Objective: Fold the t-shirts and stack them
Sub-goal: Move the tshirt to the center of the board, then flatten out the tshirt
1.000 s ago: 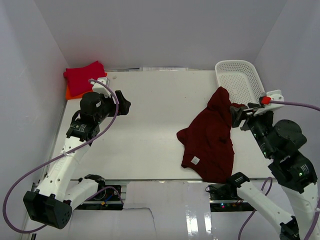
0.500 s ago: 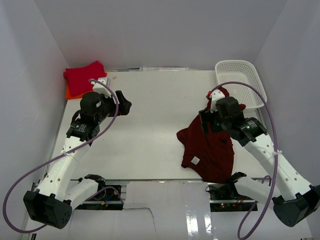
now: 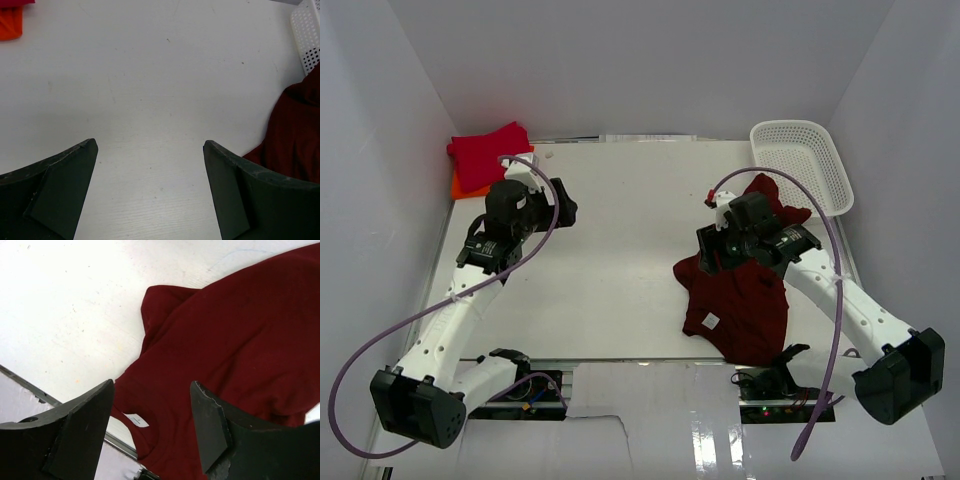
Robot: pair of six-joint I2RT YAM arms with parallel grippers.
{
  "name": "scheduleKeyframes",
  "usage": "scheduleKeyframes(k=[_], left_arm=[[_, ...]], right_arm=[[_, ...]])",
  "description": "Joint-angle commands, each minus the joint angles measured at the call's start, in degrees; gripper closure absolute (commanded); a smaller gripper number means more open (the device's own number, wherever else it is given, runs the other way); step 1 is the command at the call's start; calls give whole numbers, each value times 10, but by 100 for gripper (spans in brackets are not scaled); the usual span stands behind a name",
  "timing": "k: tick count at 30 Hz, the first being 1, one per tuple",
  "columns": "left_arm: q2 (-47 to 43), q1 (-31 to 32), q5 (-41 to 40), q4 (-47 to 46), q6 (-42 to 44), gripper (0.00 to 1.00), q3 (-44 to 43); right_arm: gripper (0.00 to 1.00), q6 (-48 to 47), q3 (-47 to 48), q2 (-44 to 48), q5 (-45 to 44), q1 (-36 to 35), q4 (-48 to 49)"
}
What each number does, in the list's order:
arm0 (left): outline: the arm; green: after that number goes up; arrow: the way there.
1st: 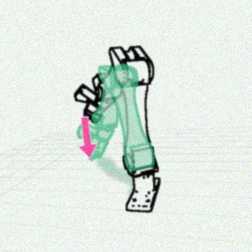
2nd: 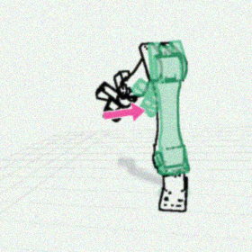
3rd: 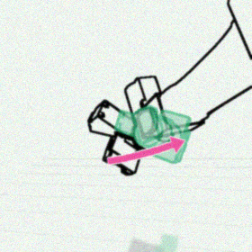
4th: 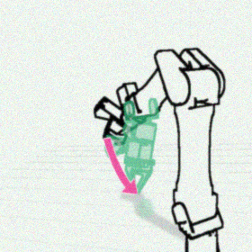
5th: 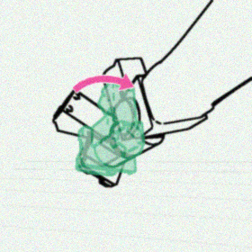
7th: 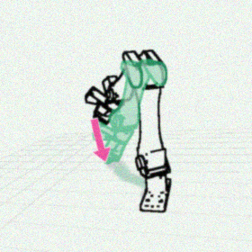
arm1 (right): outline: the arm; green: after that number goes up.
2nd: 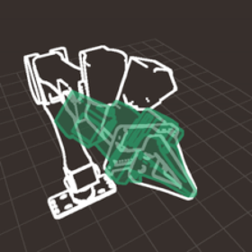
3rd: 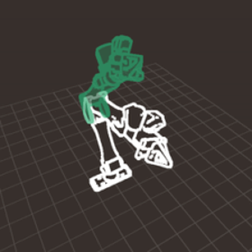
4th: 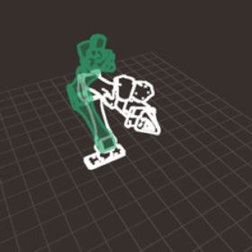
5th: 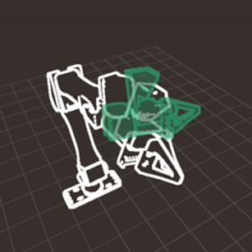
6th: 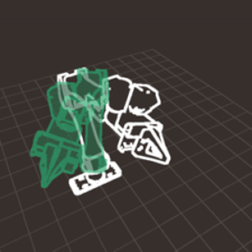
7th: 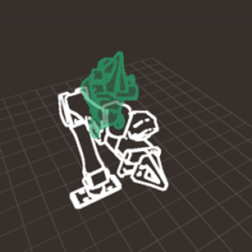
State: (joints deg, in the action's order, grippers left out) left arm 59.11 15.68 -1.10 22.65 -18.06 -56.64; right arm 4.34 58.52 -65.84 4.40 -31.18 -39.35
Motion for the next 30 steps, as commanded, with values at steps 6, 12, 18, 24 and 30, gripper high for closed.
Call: scheduleKeyframes(k=[6,12,18,24,30], left_arm=[[15,-22,-11,12,-10,2,-32],[22,-36,-8,13,-14,2,-40],[24,-47,0,14,-18,2,-45],[23,-48,5,13,-18,2,-44],[19,-47,10,8,-18,2,-37]], right_arm=[[32,-5,-24,-51,36,-22,71],[34,5,-27,-117,39,-45,117],[35,2,-17,-177,41,-47,152],[36,-6,16,-241,-2,-47,154],[38,-12,30,-290,-7,-47,170]])
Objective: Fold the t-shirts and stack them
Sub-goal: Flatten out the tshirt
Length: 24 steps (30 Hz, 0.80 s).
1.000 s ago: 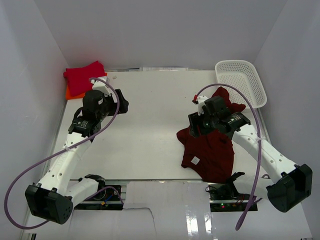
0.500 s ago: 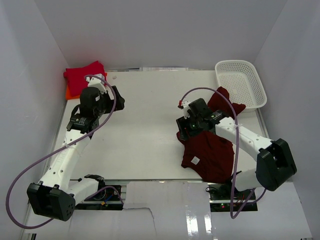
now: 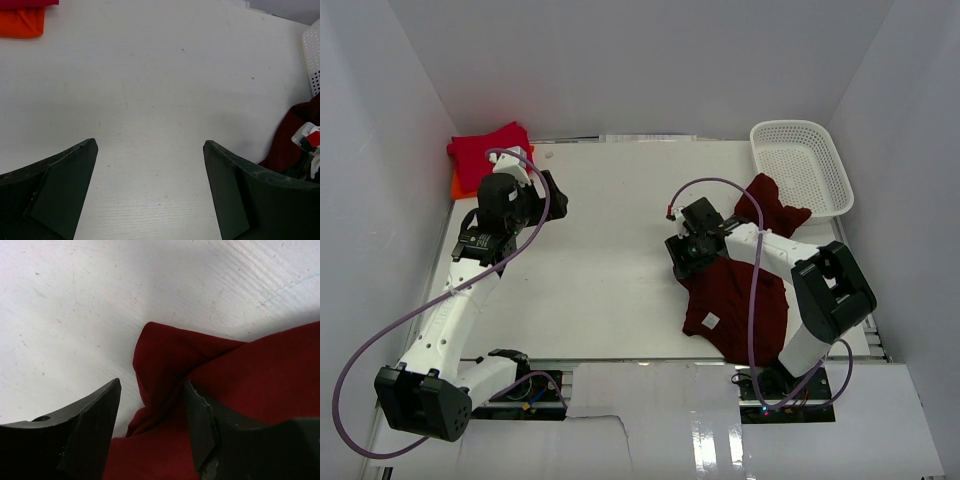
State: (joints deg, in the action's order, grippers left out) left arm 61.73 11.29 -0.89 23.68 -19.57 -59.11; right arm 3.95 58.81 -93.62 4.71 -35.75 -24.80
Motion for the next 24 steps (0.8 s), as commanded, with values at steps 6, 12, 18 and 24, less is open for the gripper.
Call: scheduleKeyframes(k=[6,12,18,24], left_arm=[[-10,-4,6,-4,2,2,-12],[-7,-4,7,-6,2,2,-12],[-7,-3,7,-7,0,2,-10],[-11,-3,8,-8,-4,2,-6]], right_arm=[[48,-10,34,-42,-22,-1,34],[76,-17,53,-64,-11,-2,37],[89,-23,164,-71,22,-6,-3],[89,-36,378,-117,21,-14,-93]])
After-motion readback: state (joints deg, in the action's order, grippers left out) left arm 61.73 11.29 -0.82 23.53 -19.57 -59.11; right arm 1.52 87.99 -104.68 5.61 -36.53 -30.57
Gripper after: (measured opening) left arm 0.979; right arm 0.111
